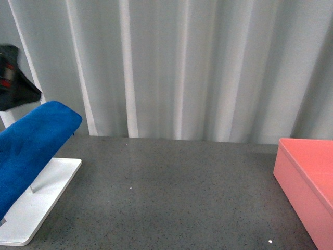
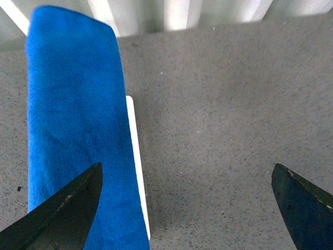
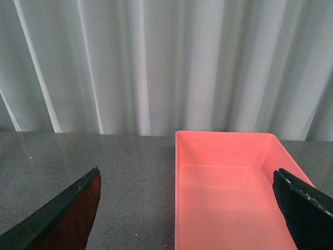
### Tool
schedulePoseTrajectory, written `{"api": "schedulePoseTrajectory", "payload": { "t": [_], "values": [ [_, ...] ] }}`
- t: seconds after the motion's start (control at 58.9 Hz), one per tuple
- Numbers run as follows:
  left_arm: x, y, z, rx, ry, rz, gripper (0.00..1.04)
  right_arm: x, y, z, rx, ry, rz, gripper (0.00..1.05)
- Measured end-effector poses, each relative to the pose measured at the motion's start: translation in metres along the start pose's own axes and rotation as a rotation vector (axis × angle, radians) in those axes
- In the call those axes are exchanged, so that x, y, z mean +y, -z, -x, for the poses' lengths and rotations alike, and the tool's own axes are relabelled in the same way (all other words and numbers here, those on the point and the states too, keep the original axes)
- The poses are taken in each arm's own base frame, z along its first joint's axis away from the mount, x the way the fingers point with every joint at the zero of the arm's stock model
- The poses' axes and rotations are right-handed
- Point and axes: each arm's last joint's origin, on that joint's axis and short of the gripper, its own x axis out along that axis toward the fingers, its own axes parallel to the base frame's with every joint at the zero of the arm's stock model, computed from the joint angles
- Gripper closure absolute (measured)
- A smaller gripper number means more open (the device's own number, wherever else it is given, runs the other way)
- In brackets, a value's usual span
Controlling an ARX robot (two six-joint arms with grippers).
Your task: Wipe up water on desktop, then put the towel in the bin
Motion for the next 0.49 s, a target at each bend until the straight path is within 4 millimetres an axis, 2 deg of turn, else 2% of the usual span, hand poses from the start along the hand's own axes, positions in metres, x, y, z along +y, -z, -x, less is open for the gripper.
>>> {"api": "schedulePoseTrajectory", "payload": {
  "t": [0.085,0.221,0.492],
  "values": [
    [0.009,-0.016,-0.031,0.091,-0.022,-0.052,0.07,0.0,0.0,0.0,0.0,0.0,0.0,0.07],
    [0.025,-0.037,-0.059,0.122,-0.067,-0.072,0.07,0.0,0.0,0.0,0.0,0.0,0.0,0.07],
    [0.051,-0.039,-0.099,0.158,-0.25,-0.037,0.07,0.0,0.0,0.0,0.0,0.0,0.0,0.07]
  ]
}}
